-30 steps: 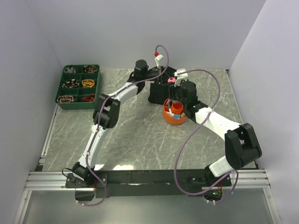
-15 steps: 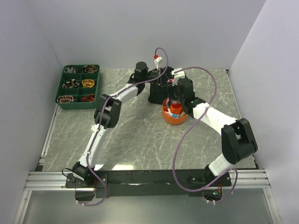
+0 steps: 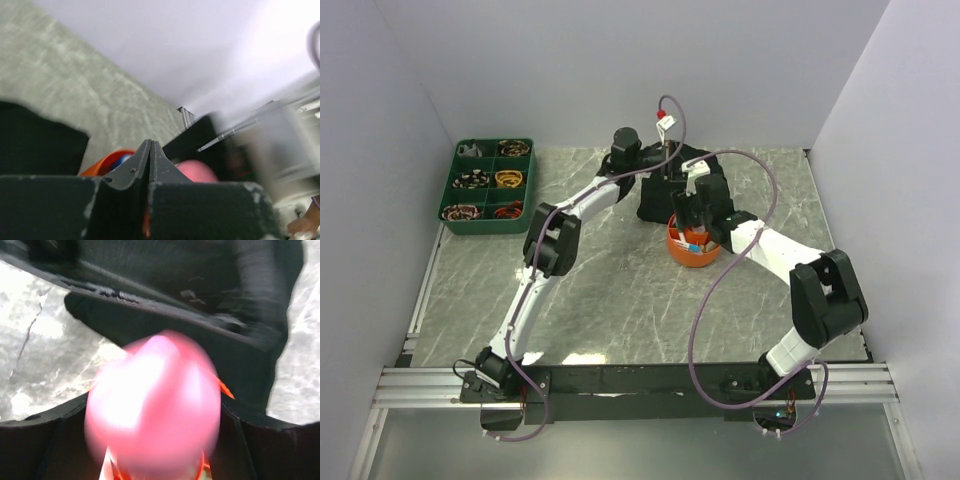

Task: Sort the stationery into containers
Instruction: Place the stationery in the storage box, then reset both arms

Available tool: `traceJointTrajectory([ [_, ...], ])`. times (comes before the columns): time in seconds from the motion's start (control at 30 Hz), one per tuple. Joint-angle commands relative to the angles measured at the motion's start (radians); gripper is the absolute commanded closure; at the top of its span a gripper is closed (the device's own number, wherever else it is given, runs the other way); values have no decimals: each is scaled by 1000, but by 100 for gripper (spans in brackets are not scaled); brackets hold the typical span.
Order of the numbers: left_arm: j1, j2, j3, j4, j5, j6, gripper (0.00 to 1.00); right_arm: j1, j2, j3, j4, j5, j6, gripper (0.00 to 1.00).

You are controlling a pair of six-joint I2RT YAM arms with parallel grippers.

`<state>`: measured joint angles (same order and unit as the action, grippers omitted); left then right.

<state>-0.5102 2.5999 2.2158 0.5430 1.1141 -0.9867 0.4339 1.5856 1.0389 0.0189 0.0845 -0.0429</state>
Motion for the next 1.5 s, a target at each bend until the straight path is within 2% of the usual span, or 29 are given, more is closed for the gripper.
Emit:
traceJointTrajectory([
  [0.0,-44,-98,71,112,59,-18,94,5,2,-14,-114,-42,-2,28],
  [0.43,-44,-147,62,74,50,32,95,8,-88,0,-184,-42,-32,25],
  [0.5,-40,-171,59,42,41,58,88,6,-134,18,-207,-32,-40,25],
  [0.53,-36,-184,58,26,35,72,82,5,-151,26,-235,-34,-48,25],
  [0.57,-33,-196,55,15,30,88,66,5,-186,36,-253,-35,-52,24],
  [0.63,-21,-236,45,-37,27,147,45,5,-237,81,-308,-35,-58,24],
  [0.7,-8,-289,27,-76,33,210,1,3,-268,117,-341,-28,-55,23],
  [0.77,27,-325,-7,-110,17,227,1,-1,-318,130,-359,-20,-49,22],
  [0.87,85,-395,-62,-265,-8,325,1,-33,-377,125,-321,24,10,16],
  [0.97,143,-472,-96,-631,-155,596,1,-118,-392,118,-289,40,112,12],
  [1.0,153,-515,-114,-714,-221,740,1,-151,-391,116,-281,38,162,11],
  [1.03,160,-543,-143,-832,-396,802,1,-187,-383,113,-281,37,187,11],
  [1.07,159,-575,-186,-859,-499,862,1,-260,-380,112,-284,34,208,11],
  [1.1,154,-656,-312,-859,-613,903,1,-299,-378,104,-289,32,245,11],
  [1.13,151,-699,-384,-842,-802,908,1,-335,-375,95,-289,31,259,10],
  [1.17,151,-740,-451,-809,-873,916,1,-412,-372,87,-295,18,271,9],
  [1.2,151,-814,-570,-789,-955,919,1,-441,-366,89,-321,-8,278,9],
  [1.23,153,-846,-623,-773,-1058,919,1,-489,-358,90,-326,-35,275,8],
  [1.27,154,-874,-674,-749,-1101,921,0,-523,-361,87,-326,-43,270,0],
  [1.3,154,-923,-756,-741,-1111,919,1,-527,-365,89,-341,22,255,0],
  [1.4,162,-984,-872,-732,-1178,907,0,-528,-378,104,-399,151,212,0],
  [1.47,165,-998,-907,-742,-1179,899,1,-528,-397,121,-448,175,196,0],
])
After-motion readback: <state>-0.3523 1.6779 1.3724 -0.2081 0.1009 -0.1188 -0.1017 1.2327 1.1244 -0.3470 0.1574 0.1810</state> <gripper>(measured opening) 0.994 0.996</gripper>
